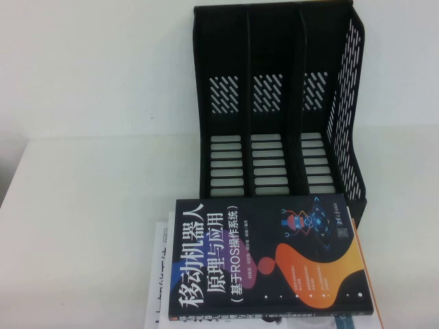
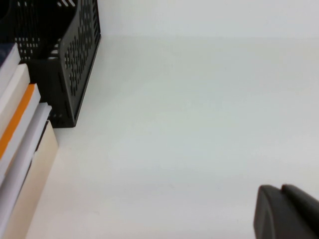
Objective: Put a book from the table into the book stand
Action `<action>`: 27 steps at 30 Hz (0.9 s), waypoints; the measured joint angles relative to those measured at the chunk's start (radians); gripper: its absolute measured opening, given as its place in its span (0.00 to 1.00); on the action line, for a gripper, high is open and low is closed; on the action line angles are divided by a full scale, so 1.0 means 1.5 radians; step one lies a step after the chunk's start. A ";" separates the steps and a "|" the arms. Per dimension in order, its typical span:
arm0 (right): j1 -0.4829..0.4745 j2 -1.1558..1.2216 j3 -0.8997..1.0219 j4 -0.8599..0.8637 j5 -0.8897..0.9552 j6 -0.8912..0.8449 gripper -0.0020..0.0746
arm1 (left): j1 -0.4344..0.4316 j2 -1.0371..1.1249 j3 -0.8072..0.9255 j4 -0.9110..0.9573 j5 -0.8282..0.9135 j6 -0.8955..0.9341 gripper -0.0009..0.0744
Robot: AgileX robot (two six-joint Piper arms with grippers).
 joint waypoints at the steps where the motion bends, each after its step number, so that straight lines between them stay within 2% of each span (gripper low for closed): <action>1: 0.000 0.000 0.000 0.000 0.000 0.000 0.02 | 0.000 0.000 0.000 0.000 0.000 0.000 0.01; 21: 0.000 0.000 0.000 0.000 0.000 0.000 0.02 | 0.000 0.000 0.000 0.041 -0.002 0.045 0.01; 27: 0.000 0.000 0.000 0.000 0.000 0.000 0.02 | 0.000 0.000 0.004 0.043 -0.059 0.045 0.01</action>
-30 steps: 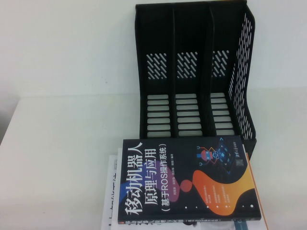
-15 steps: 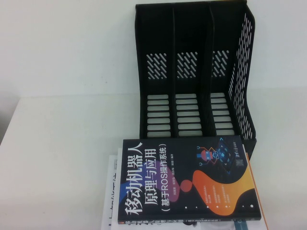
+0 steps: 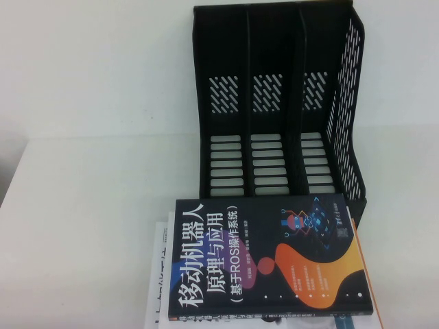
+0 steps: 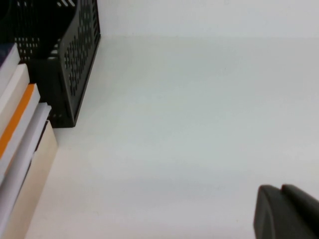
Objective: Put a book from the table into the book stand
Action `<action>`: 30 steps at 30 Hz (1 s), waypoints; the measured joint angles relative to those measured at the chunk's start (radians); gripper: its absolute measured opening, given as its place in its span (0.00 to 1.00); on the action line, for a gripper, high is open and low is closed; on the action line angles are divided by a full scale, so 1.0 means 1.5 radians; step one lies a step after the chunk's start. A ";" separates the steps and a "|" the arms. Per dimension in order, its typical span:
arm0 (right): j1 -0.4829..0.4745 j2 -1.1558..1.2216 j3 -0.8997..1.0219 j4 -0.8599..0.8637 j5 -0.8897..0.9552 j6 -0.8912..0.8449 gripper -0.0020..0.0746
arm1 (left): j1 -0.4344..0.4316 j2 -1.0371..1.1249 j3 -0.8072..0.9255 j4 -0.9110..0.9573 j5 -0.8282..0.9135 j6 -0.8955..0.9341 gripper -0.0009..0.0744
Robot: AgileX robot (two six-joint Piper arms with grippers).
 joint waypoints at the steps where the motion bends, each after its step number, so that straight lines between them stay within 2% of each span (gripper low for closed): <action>1: 0.000 0.000 0.000 0.000 0.000 0.000 0.02 | 0.000 0.000 0.000 -0.001 -0.019 0.000 0.01; 19: 0.000 0.000 0.004 -0.022 -0.030 -0.005 0.02 | 0.000 0.000 0.000 -0.003 -0.322 0.000 0.01; 30: 0.000 0.000 0.006 -0.030 -0.399 -0.005 0.02 | 0.000 0.000 0.000 -0.003 -0.524 0.000 0.01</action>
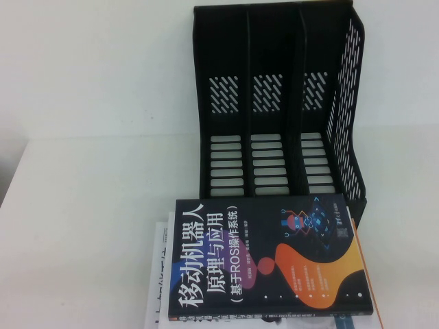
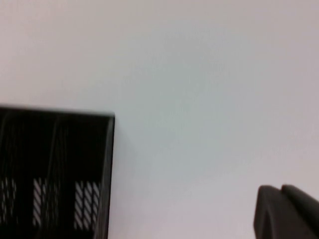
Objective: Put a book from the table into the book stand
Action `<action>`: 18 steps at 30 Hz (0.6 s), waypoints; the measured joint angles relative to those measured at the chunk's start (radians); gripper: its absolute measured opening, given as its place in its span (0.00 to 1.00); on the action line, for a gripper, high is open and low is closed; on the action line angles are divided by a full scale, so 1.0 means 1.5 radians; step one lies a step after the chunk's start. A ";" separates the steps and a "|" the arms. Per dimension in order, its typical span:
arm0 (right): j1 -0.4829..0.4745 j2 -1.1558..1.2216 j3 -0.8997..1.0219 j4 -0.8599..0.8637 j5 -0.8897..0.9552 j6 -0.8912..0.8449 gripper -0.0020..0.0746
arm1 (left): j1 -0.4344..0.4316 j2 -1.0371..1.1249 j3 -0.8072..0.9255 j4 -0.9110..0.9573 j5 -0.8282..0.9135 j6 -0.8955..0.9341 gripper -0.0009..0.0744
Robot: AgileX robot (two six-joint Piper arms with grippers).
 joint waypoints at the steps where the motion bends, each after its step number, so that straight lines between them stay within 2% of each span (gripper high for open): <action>1: 0.000 0.000 0.000 0.000 -0.020 0.002 0.02 | 0.000 0.000 0.000 0.000 -0.011 0.000 0.01; 6: 0.000 0.000 0.000 0.008 -0.111 0.042 0.02 | 0.000 0.000 0.000 0.000 -0.073 0.000 0.01; 12: 0.000 0.000 0.000 0.051 -0.169 0.051 0.02 | 0.000 0.000 0.000 0.000 -0.200 -0.012 0.01; 14: 0.000 0.000 -0.003 0.064 -0.150 0.052 0.02 | 0.000 0.000 0.000 0.000 -0.232 -0.017 0.01; 18: 0.000 0.000 -0.073 0.062 0.024 0.053 0.02 | 0.000 0.000 0.000 -0.013 -0.187 -0.017 0.01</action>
